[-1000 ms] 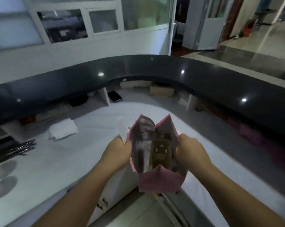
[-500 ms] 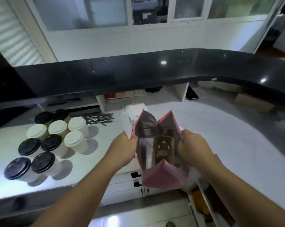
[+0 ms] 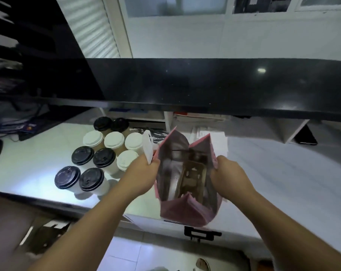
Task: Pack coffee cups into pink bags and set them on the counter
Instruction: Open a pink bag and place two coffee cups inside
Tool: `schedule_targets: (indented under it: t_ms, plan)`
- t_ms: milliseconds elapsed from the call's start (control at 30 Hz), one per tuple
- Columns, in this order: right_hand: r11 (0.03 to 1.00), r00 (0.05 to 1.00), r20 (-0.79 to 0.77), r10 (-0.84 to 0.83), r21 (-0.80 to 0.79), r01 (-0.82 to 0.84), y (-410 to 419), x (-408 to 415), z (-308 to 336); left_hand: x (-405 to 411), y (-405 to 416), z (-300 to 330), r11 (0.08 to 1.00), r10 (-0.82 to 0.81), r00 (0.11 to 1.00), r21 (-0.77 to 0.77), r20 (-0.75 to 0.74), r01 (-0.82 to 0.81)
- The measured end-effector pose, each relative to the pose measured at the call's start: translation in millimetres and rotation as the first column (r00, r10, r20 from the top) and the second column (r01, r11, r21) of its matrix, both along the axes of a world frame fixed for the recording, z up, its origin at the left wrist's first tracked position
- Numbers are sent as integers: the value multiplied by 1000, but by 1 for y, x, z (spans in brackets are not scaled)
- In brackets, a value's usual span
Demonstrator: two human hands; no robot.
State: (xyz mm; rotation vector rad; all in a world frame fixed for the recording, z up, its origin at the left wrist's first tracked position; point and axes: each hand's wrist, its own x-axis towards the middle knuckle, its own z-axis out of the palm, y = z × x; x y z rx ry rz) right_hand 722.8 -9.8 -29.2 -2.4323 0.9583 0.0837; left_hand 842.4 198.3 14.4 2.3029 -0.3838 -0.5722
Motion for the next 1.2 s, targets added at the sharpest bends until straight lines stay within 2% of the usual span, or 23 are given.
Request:
schedule_targets:
  t_ms: [267,367,567,667,767,800,867,933,1000,1100,1200]
  plan:
    - [1000,1000,-12,-17,-18,17,10,57,-4,53,13,-5,999,-43,995,-12,-93,42]
    - [998,998,-16,-55,-19,55,18,71,-2,74,19,-7,991,-124,986,-63,-107,118]
    - [992,990,-66,-124,-21,123,33,89,4,109,29,-15,925,-319,933,-268,-166,268]
    - [988,985,-79,-151,-5,151,36,91,7,123,41,-14,862,-464,863,-325,-200,389]
    - [987,983,-95,-160,-8,160,37,89,8,149,60,-9,794,-607,712,-223,-353,566]
    - [987,983,-95,-159,-10,159,37,88,9,160,64,-8,774,-622,697,-145,-358,616]
    - [987,984,-84,-159,-4,160,35,86,10,183,59,-11,772,-611,752,25,-248,635]
    - [989,986,-75,-150,-2,150,35,85,12,205,44,-22,823,-531,847,221,-27,523]
    - [991,989,-71,-133,11,134,35,83,11,220,24,-38,835,-484,864,367,136,410]
    - [991,990,-66,-122,39,124,34,81,10,233,1,-65,767,-513,835,542,198,343]
    - [990,991,-59,-122,64,126,31,81,8,241,-11,-89,686,-529,835,655,150,317]
